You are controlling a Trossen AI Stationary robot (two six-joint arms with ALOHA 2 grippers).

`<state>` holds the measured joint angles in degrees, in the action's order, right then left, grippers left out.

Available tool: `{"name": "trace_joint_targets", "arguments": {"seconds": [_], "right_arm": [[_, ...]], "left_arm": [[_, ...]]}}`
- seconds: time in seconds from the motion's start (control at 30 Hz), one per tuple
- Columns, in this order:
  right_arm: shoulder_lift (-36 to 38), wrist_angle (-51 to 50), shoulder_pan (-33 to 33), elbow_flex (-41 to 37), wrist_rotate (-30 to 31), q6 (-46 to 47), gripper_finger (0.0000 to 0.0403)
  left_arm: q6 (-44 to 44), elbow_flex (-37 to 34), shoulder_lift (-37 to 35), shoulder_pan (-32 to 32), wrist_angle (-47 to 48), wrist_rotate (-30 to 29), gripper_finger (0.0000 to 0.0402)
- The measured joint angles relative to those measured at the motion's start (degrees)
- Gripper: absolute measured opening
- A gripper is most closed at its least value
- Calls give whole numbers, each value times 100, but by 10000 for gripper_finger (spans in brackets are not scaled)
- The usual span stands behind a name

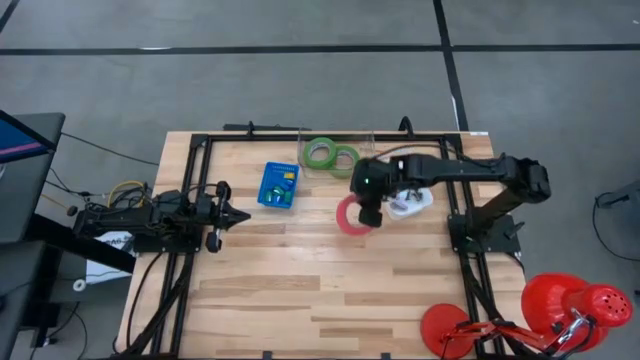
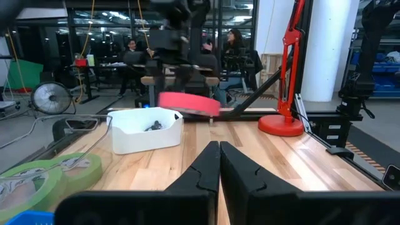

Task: Pick and place Stapler, Stapler remover, tape
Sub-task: Put the pink tape into the transparent bin

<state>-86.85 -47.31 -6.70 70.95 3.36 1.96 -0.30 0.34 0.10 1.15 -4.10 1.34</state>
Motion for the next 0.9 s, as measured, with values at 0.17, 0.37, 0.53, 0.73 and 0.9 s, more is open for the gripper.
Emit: {"name": "trace_joint_targets", "arguments": {"seconds": [0.17, 0.37, 0.53, 0.73, 0.9], "right_arm": [[0, 17, -452, 222, 92, 0, 107], [-2, 209, -934, 417, 168, -90, 107], [-2, 736, -1305, 457, 166, -103, 107], [-2, 1377, -1668, 457, 167, -101, 107], [-2, 1827, -1914, 457, 166, -90, 107]], "left_arm": [[0, 0, 0, 1, -16, 0, 3], [0, 0, 2, 1, -29, 0, 3], [0, 0, 0, 1, -30, 0, 3], [0, 0, 1, 0, -30, 0, 3], [0, 0, 2, 2, -35, 0, 3]]}}
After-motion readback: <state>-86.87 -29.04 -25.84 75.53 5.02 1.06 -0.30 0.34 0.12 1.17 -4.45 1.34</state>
